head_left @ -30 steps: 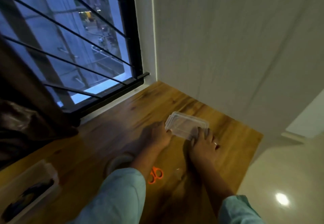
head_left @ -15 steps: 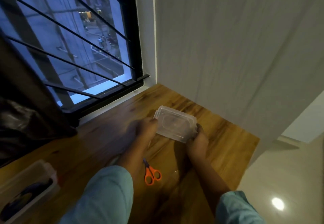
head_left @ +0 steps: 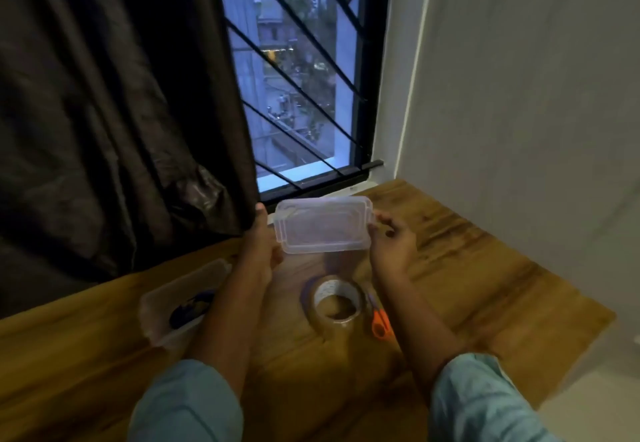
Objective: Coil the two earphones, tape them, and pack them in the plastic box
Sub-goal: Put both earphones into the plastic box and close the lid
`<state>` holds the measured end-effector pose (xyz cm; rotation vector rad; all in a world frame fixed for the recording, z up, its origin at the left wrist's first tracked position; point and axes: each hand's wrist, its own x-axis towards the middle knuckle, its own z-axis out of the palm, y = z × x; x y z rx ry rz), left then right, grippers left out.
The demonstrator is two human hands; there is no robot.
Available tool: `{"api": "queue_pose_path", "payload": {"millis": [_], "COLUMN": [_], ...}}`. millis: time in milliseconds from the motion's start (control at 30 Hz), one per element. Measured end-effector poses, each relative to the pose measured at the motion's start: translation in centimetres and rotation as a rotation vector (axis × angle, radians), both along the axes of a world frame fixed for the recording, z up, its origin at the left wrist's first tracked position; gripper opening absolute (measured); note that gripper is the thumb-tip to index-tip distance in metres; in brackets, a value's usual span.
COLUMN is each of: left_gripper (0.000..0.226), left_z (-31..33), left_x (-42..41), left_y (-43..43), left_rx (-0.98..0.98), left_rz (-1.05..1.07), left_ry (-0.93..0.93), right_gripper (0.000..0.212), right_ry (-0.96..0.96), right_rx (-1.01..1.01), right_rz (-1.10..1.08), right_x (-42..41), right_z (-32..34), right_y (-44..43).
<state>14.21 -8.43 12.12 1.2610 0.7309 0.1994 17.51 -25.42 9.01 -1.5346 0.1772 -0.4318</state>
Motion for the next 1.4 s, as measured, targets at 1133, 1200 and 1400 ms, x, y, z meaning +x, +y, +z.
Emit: {"api": "queue_pose_path", "payload": {"millis": [1133,1200,1400], "left_gripper": [0.023,0.02,0.041], "left_z": [-8.6,-8.6,-8.6], "left_x": [-12.5,-12.8,-12.8], "left_y": [14.2,14.4,15.8], "left_rx": [0.466,0.338,0.14], "left_rz": [0.418,0.428,0.356], "left_ry": [0.177,0.147,0.095], "right_gripper": [0.015,0.015,0.006], "right_ry": [0.23,0.222,0.313], "right_rx": [-0.539,-0.569,-0.576], "right_rz": [0.855,0.82,0.86], "right_x": [-2.8,-2.8,-2.4], "right_z": [-5.0,-5.0,-4.8], "right_y": [16.6,16.8,16.9]}}
